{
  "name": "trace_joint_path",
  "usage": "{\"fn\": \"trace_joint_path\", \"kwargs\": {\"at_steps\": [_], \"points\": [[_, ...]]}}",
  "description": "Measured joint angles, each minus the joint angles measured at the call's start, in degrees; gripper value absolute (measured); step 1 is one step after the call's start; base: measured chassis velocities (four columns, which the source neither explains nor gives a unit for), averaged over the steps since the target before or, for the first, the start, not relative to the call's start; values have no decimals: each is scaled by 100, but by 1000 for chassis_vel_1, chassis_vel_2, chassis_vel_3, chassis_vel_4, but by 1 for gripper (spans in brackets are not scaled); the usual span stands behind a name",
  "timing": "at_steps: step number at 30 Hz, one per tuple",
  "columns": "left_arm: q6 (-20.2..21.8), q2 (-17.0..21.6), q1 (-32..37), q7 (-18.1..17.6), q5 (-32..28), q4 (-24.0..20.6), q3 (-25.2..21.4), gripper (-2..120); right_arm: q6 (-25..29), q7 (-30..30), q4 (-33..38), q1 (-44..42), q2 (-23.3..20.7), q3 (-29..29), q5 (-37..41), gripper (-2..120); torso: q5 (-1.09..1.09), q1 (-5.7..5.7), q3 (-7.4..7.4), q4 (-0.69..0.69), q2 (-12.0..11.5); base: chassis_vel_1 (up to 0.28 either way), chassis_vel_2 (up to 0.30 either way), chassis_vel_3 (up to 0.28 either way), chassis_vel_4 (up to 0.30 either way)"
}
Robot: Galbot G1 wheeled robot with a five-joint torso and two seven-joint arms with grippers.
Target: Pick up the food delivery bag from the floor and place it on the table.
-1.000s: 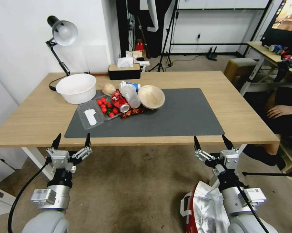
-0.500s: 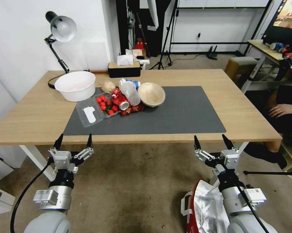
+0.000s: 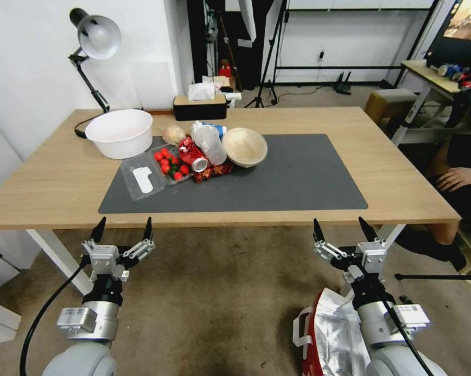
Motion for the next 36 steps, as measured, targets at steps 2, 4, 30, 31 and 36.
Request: {"fn": "trace_joint_path", "kwargs": {"at_steps": [2, 4, 30, 31, 36], "points": [[0, -15, 3, -2, 56, 11, 4, 100, 19, -3, -11, 1, 1, 1, 0, 100, 0, -31, -41, 0, -71, 0, 0, 0, 0], [0, -23, 5, -3, 70, 17, 11, 100, 26, -3, -15, 0, 3, 1, 0, 100, 0, -42, -53, 0, -94, 0, 0, 0, 0], [1, -76, 0, 4, 143, 75, 83, 99, 129, -55, -93, -1, 85, 41, 5, 100, 0, -348, -473, 0, -819, 0, 0, 0, 0], [1, -76, 0, 4, 143, 75, 83, 99, 129, -55, -93, -1, 85, 41, 5, 100, 0, -348, -473, 0, -819, 0, 0, 0, 0], [1, -81, 1, 10, 150, 82, 94, 99, 162, -65, -113, 9, 87, 44, 9, 100, 0, -404, -554, 0, -957, 0, 0, 0, 0]]}}
